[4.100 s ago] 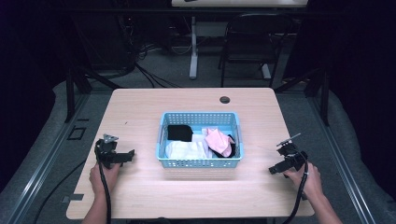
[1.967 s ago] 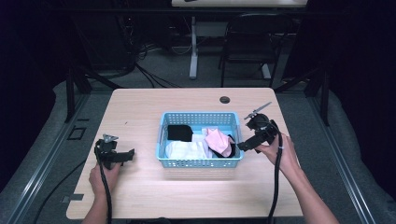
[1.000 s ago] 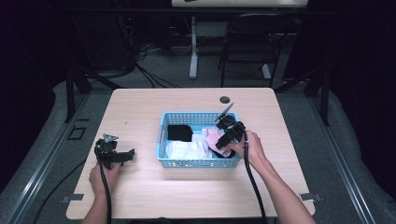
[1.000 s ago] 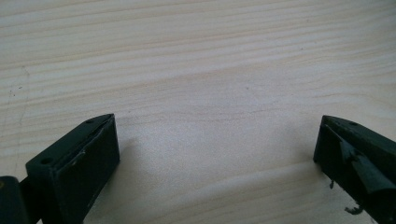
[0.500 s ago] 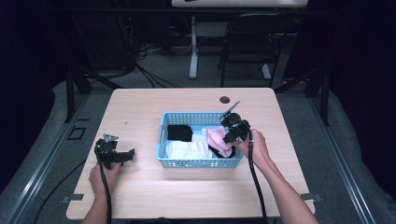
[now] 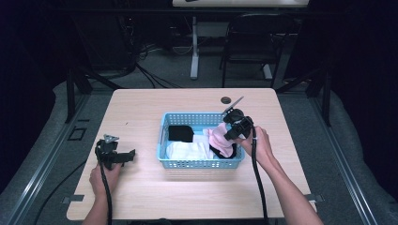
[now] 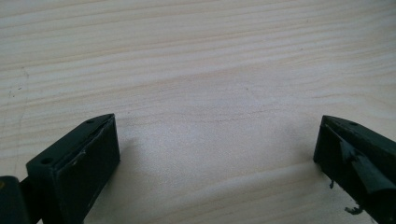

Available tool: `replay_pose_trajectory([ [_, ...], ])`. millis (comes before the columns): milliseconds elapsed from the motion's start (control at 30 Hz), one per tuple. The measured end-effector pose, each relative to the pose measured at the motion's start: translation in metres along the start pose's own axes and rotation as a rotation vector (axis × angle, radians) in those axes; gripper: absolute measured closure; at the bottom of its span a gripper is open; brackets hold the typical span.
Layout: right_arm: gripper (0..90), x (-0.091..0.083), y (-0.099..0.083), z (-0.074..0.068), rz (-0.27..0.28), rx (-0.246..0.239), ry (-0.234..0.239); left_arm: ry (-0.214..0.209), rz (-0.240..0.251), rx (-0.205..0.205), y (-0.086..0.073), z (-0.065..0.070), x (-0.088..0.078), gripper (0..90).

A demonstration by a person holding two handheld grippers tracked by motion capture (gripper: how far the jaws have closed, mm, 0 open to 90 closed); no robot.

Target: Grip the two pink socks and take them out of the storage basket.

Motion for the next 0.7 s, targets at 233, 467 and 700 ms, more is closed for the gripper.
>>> replay_pose_trajectory([
  [233,77.7,-0.008,0.003,-0.002,0.012,-0.01,-0.003,0.0,0.001,0.0,0.0,0.0,0.0,0.2],
  [467,77.8,-0.016,0.007,-0.004,0.019,-0.016,-0.003,0.0,0.0,-0.001,0.0,0.0,0.0,0.1],
  [700,77.8,-0.025,0.01,-0.005,0.032,-0.023,0.006,0.0,0.001,0.001,0.0,0.0,0.0,0.2],
])
Point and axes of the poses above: each handheld gripper's, and its own axes: x roughly forward along the jaws, y roughly out of its top, z roughly to its right, the point moved 4 cm from there along x, roughly forward along the jaws, and after that the axes turned 10 degrees about x, right-handed, at the moved point
